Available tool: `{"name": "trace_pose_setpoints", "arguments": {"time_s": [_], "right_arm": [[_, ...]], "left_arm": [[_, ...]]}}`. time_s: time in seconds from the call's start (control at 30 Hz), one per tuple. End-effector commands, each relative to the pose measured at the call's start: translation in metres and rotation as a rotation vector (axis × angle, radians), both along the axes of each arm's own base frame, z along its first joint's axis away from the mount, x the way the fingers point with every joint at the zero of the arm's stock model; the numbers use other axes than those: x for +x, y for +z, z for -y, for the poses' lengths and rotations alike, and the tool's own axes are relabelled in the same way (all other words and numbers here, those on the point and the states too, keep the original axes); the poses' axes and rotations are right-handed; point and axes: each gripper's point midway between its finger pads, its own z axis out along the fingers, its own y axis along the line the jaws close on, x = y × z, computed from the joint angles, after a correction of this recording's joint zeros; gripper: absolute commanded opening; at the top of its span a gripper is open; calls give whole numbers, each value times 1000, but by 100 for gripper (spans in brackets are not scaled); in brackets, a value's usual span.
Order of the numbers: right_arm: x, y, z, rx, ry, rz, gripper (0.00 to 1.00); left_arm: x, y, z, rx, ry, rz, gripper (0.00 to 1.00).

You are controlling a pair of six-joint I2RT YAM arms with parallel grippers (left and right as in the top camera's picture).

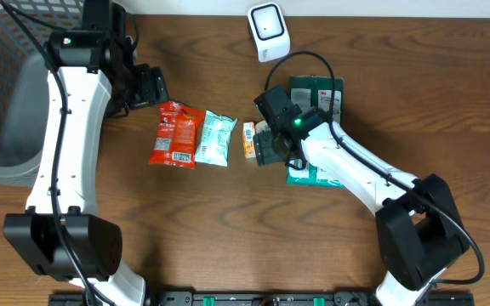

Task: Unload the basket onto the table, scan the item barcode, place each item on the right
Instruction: 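Close the right gripper around the green-capped jar, then lift the jar off the table with the right gripper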

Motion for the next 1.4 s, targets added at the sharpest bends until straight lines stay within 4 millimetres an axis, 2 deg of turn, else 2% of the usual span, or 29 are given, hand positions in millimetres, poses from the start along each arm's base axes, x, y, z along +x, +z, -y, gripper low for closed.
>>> {"name": "trace_pose_setpoints", "arguments": {"time_s": [0.0,0.37,0.63,1.13,1.37], "right_arm": [[10,8,3,-25,-8,59,73],[6,-13,6,-15,-44,55,74],[1,-30,-2,45,-25,56,74],[6,-39,4,32,-39,105,76],[9,-37,3,30,-21,123,66]], "left_arm": [[0,-1,-4,20,6,-6,89],[0,-1,-4,19,6,-5,89],[0,-1,-4,19,6,-5,89],[0,-1,-4,19,6,-5,89],[0,-1,-4,19,6,-5,89]]}}
